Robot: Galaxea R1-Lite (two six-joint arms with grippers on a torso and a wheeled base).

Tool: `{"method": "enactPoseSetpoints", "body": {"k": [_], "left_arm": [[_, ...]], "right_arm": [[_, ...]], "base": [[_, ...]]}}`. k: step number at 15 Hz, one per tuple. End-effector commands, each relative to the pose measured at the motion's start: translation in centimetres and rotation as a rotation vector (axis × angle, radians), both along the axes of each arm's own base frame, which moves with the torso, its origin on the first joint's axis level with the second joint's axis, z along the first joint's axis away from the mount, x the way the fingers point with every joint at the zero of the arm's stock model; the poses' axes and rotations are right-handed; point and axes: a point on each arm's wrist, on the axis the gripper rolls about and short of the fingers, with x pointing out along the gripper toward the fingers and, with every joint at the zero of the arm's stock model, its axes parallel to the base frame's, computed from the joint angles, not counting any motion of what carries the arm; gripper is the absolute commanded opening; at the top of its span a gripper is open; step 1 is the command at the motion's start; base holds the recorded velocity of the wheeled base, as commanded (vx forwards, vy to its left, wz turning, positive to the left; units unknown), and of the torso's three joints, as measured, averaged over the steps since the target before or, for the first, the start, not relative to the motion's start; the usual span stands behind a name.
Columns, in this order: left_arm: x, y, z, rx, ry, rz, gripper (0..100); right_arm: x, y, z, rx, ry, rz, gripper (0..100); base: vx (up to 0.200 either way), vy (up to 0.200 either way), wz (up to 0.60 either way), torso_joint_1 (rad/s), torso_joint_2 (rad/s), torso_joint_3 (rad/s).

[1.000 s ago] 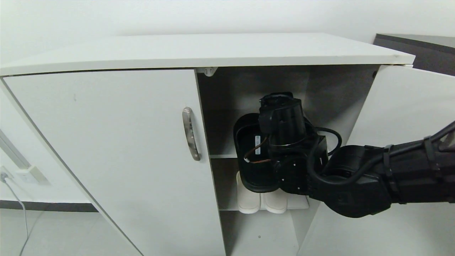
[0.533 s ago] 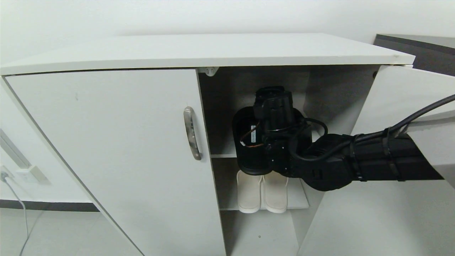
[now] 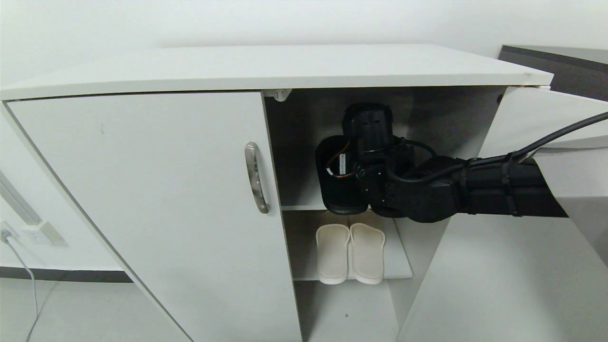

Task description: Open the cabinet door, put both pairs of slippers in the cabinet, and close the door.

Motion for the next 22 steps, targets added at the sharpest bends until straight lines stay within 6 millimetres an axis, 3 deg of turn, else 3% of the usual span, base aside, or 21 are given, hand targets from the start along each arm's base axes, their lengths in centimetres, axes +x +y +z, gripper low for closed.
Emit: {"method": "enactPoseSetpoints", "body": {"k": [1,5,6,10,13,20,22], "left_arm": [[0.0,0.0,0.0,0.000,0.000,-0.001,0],[0.0,0.0,0.0,0.000,-0.001,0.000,0],[0.0,0.0,0.0,0.000,0.000,0.000,0],[0.0,0.0,0.0,-0.002,0.000,0.000,0],[0.0,0.0,0.0,-0.002,-0.001,0.000,0],[0.0,0.0,0.0,-0.002,0.000,0.000,0],[0.0,0.0,0.0,-0.002,-0.001,0.000,0]], "right_arm": [[0.5,0.2,-0.4,-0.001,0.002,-0.004,0],[0.7,0.3,-0.7,-0.003,0.007,-0.005,0],[0.7,0.3,-0.7,-0.001,0.007,-0.005,100],[0.4,0.2,-0.5,0.001,0.006,-0.004,100],[-1.1,-0.4,0.5,0.009,0.003,0.009,100],[-7.1,-2.0,1.8,0.026,0.021,0.075,100],[-9.8,-3.0,1.8,0.035,0.018,0.114,100]], "base": [[0.000,0.000,0.00,0.000,0.00,0.000],[0.000,0.000,0.00,0.000,0.00,0.000],[0.000,0.000,0.00,0.000,0.00,0.000],[0.000,0.000,0.00,0.000,0.00,0.000],[0.000,0.000,0.00,0.000,0.00,0.000],[0.000,0.000,0.00,0.000,0.00,0.000],[0.000,0.000,0.00,0.000,0.00,0.000]]}}
